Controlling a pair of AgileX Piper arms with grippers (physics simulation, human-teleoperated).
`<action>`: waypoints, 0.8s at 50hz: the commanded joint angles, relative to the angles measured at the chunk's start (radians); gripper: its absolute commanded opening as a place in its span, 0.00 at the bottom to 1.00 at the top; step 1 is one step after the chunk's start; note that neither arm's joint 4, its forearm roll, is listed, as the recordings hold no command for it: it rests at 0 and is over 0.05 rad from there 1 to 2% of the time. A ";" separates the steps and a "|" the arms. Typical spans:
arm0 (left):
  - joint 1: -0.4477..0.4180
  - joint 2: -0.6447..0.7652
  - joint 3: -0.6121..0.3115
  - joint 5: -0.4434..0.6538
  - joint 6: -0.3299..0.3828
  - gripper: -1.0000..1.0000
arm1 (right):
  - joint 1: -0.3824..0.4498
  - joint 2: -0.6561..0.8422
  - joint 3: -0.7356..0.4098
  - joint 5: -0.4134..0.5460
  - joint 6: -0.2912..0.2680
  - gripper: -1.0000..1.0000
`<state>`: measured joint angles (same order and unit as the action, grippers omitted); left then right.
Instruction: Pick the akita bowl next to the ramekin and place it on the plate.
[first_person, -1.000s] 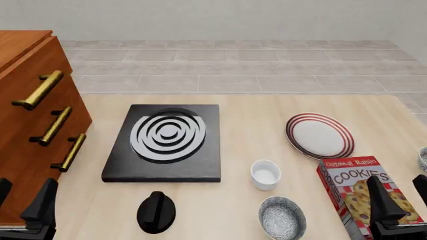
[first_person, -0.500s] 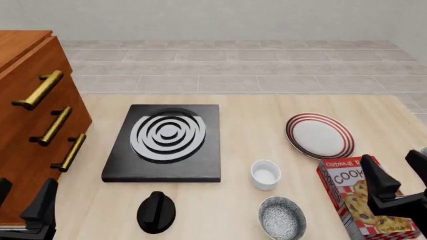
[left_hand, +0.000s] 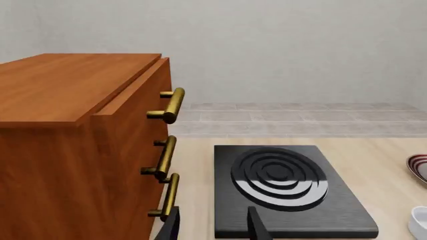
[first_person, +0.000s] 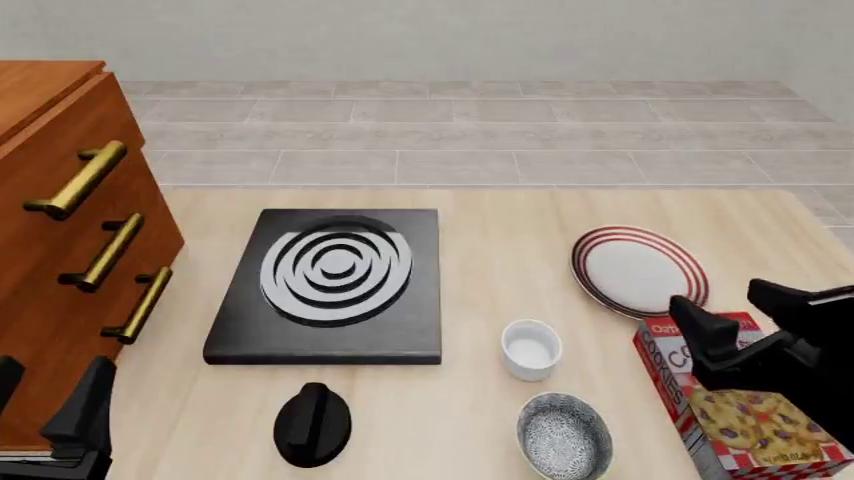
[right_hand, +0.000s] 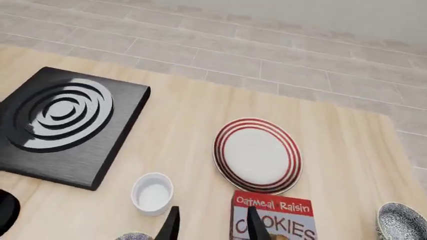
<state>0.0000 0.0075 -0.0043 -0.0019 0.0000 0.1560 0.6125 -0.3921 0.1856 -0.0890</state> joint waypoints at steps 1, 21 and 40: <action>0.000 0.000 0.000 0.000 0.000 1.00 | 0.058 0.097 -0.060 0.077 0.038 1.00; 0.000 0.000 0.000 0.000 0.000 1.00 | 0.089 0.187 -0.087 0.160 0.118 1.00; 0.000 0.000 0.000 0.000 0.000 1.00 | 0.142 0.285 -0.046 0.154 0.250 1.00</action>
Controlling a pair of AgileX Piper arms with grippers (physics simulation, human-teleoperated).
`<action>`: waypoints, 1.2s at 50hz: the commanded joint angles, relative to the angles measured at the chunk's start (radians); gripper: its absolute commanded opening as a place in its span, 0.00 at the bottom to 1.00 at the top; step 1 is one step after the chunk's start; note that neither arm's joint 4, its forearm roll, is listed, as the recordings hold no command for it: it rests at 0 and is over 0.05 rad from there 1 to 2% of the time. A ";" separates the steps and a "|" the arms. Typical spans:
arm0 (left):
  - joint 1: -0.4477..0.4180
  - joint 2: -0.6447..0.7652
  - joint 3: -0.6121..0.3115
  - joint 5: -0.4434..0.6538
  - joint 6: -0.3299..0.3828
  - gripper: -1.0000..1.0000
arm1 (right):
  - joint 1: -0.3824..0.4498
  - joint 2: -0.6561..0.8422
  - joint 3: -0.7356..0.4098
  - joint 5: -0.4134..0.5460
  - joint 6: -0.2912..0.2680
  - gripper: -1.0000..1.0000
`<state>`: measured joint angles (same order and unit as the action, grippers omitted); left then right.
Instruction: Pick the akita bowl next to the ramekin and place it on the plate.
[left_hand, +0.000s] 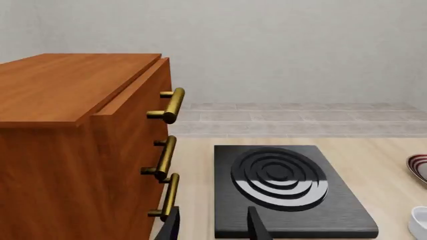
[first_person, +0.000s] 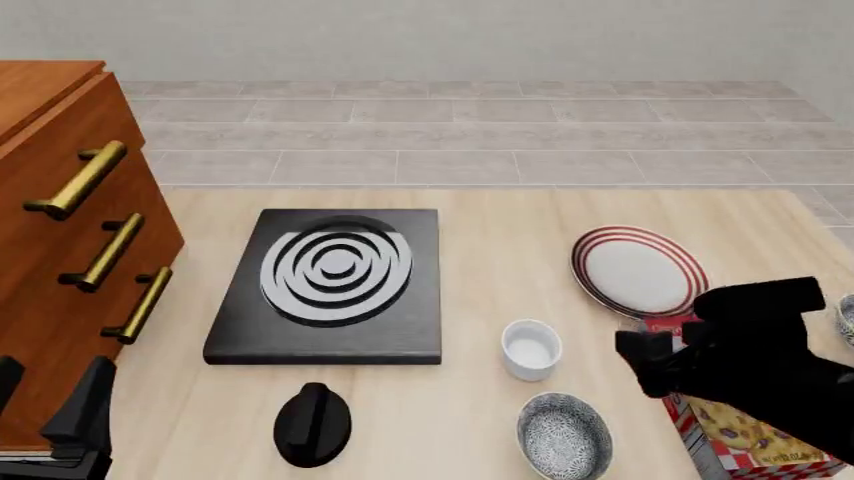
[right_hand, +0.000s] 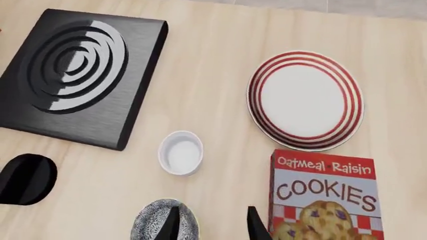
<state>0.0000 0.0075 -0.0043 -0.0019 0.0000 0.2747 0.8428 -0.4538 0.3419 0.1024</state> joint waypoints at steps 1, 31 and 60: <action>0.000 0.000 0.000 0.000 0.000 1.00 | 0.021 0.057 0.014 -0.003 0.054 1.00; 0.000 0.000 0.000 0.000 0.000 1.00 | 0.028 0.157 0.032 -0.029 0.110 1.00; 0.000 0.000 0.000 0.000 0.000 1.00 | 0.065 0.147 0.131 -0.069 0.151 1.00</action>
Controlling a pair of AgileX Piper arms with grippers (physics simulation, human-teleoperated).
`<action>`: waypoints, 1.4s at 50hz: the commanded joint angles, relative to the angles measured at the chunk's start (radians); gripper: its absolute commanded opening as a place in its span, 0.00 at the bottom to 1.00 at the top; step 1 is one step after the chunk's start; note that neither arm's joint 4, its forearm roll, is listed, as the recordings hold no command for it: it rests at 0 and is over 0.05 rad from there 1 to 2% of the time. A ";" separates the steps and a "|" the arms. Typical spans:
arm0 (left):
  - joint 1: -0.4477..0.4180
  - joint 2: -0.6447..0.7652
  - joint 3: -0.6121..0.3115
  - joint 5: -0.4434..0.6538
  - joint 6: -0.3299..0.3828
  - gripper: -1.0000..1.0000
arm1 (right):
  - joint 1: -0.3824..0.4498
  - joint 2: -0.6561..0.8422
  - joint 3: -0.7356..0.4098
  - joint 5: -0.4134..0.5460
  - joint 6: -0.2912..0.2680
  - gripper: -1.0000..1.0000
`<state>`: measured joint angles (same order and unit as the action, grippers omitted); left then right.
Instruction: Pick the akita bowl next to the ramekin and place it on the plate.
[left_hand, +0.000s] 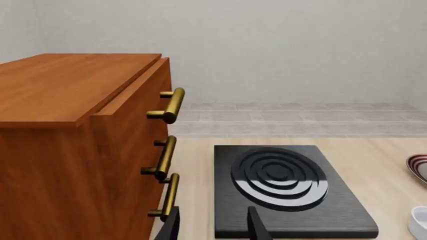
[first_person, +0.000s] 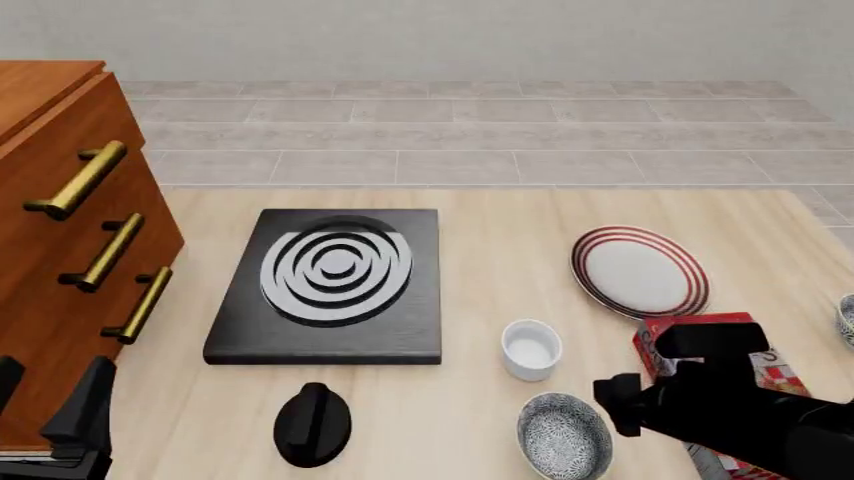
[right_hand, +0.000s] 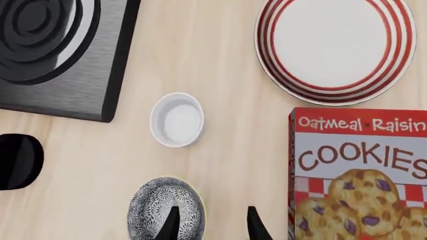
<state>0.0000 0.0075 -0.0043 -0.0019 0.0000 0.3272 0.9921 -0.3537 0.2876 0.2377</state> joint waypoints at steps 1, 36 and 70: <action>0.000 0.000 0.000 0.000 0.000 1.00 | 0.013 -0.003 0.033 -0.016 0.017 1.00; 0.000 0.000 0.000 0.000 0.000 1.00 | 0.055 0.032 0.129 -0.109 0.062 1.00; 0.000 0.000 0.000 0.000 0.000 1.00 | 0.126 0.024 0.159 -0.154 0.165 1.00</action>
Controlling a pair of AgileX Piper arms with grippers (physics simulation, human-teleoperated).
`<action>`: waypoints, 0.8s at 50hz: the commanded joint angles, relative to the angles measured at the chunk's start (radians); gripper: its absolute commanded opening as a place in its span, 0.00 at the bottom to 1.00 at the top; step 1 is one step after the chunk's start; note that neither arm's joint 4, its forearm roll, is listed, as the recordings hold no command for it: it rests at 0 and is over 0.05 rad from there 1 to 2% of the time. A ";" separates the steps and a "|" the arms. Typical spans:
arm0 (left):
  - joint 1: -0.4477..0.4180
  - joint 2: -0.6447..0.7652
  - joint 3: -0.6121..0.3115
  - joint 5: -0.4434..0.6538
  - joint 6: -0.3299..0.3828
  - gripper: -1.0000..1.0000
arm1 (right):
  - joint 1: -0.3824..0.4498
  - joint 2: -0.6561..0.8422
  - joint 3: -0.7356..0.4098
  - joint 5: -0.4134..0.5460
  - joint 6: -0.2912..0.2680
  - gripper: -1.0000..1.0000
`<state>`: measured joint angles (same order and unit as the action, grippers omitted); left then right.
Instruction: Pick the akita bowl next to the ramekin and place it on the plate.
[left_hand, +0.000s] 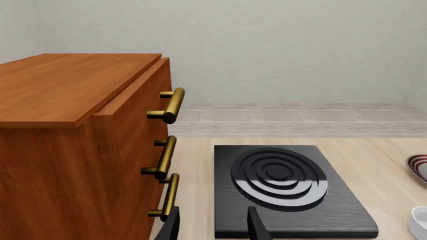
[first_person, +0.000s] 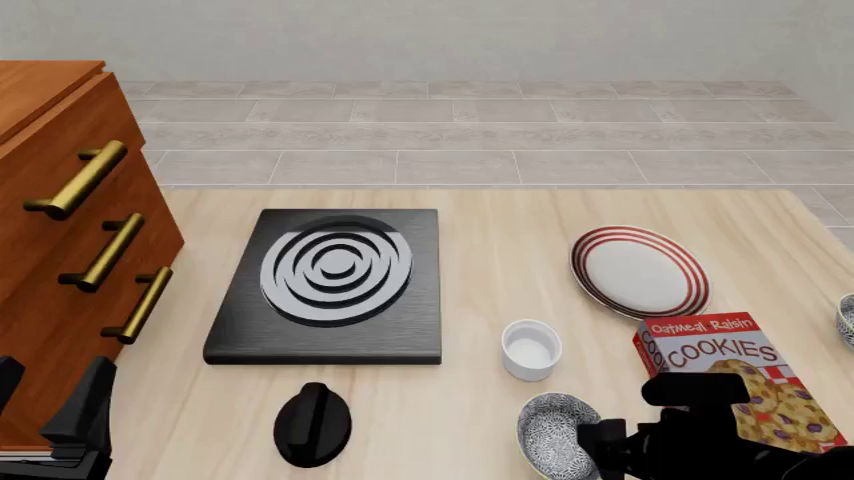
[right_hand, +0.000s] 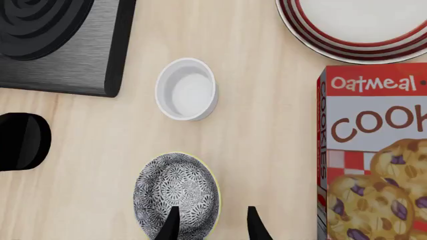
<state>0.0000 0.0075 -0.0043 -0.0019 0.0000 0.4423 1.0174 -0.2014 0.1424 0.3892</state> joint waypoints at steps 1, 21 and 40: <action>0.000 0.000 0.000 0.000 0.000 1.00 | 0.011 -0.002 0.008 -0.008 0.014 1.00; 0.000 0.000 0.000 0.000 0.000 1.00 | 0.022 0.023 0.018 -0.042 0.022 1.00; 0.000 0.000 0.000 0.000 0.000 1.00 | 0.025 0.052 0.025 -0.082 0.020 1.00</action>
<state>0.0000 0.0075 -0.0043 -0.0019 0.0000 0.4638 1.0556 -0.1788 0.0790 0.4101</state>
